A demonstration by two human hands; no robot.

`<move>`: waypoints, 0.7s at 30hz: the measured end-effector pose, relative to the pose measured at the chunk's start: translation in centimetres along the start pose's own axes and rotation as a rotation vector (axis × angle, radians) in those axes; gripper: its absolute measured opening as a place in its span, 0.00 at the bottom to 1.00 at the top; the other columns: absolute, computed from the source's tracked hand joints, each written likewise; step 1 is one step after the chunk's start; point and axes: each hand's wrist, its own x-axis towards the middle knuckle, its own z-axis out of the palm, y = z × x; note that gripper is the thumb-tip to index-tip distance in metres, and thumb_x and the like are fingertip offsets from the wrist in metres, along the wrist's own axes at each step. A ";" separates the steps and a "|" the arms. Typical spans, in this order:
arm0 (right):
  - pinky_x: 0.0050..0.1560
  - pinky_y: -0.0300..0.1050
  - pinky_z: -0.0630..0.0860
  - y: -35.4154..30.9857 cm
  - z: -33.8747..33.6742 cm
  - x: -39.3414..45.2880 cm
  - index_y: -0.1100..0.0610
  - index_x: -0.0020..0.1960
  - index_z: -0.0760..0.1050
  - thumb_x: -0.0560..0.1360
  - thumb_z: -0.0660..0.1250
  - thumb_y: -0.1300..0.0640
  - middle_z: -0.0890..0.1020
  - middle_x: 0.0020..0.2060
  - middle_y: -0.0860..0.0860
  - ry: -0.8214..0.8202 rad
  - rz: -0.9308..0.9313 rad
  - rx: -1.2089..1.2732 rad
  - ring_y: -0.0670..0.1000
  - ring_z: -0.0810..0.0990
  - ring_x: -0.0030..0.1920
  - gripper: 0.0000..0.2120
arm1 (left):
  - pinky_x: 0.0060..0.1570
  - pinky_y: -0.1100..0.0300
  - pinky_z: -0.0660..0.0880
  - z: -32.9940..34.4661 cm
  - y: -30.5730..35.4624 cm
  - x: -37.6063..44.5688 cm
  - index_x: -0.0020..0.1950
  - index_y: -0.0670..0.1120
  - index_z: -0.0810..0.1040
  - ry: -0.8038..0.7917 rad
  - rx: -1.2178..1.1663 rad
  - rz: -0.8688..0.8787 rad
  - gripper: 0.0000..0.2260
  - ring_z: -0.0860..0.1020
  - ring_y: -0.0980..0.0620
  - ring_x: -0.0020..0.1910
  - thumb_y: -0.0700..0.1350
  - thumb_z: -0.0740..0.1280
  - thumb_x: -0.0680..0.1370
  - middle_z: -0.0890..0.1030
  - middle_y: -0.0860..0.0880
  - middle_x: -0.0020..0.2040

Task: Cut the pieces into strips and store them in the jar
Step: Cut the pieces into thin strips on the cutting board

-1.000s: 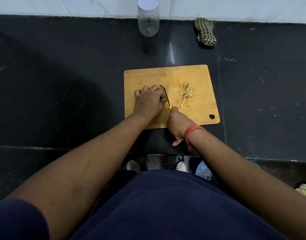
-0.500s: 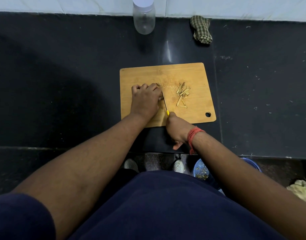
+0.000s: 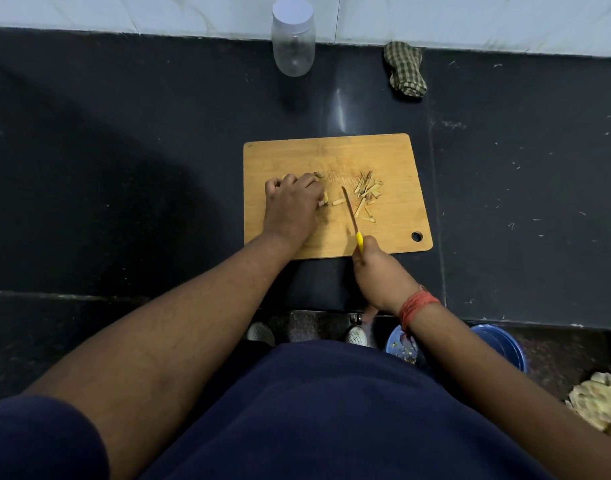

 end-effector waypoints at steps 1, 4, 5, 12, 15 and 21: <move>0.21 0.48 0.76 -0.2 -0.2 0.6 0.57 0.60 0.60 0.82 0.52 0.63 0.73 0.39 0.58 0.043 0.008 0.023 0.61 0.78 0.31 0.07 | 0.60 0.47 0.65 0.0 0.0 0.0 0.54 0.50 0.81 -0.004 -0.008 -0.007 0.05 0.76 0.48 0.55 0.46 0.69 0.79 0.80 0.54 0.57; 0.27 0.54 0.79 -2.0 -0.5 1.6 0.57 0.63 0.61 0.82 0.52 0.63 0.72 0.40 0.55 0.031 -0.014 0.091 0.67 0.81 0.39 0.10 | 0.59 0.47 0.65 0.0 -0.1 -0.1 0.55 0.51 0.81 -0.005 -0.036 -0.034 0.06 0.76 0.48 0.55 0.46 0.68 0.79 0.81 0.54 0.55; 0.28 0.56 0.80 -2.4 -0.5 2.1 0.57 0.64 0.60 0.82 0.54 0.64 0.72 0.41 0.56 0.009 -0.001 0.101 0.67 0.81 0.40 0.12 | 0.59 0.48 0.64 0.0 -0.1 -0.1 0.54 0.51 0.81 -0.003 -0.046 -0.042 0.05 0.76 0.48 0.55 0.46 0.68 0.79 0.81 0.55 0.55; 0.39 0.53 0.80 -3.5 0.7 2.9 0.65 0.68 0.61 0.81 0.59 0.63 0.77 0.49 0.61 -0.047 -0.043 -0.017 0.65 0.81 0.50 0.18 | 0.57 0.48 0.64 0.1 -0.3 -0.1 0.48 0.51 0.81 -0.001 -0.068 -0.048 0.02 0.75 0.49 0.52 0.45 0.68 0.78 0.80 0.55 0.51; 0.35 0.45 0.78 -3.6 0.8 2.9 0.63 0.70 0.61 0.83 0.51 0.60 0.74 0.48 0.59 -0.022 -0.047 0.012 0.64 0.80 0.54 0.17 | 0.55 0.50 0.63 0.2 -0.3 -0.1 0.47 0.51 0.81 0.009 -0.072 -0.045 0.03 0.75 0.49 0.50 0.44 0.68 0.78 0.80 0.55 0.49; 0.17 0.33 0.71 -4.0 0.8 3.4 0.63 0.72 0.61 0.83 0.51 0.59 0.71 0.40 0.52 -0.085 0.005 0.071 0.51 0.78 0.38 0.18 | 0.54 0.50 0.62 0.2 -0.7 -0.1 0.45 0.50 0.81 0.014 -0.082 -0.022 0.04 0.75 0.48 0.49 0.42 0.68 0.77 0.80 0.54 0.48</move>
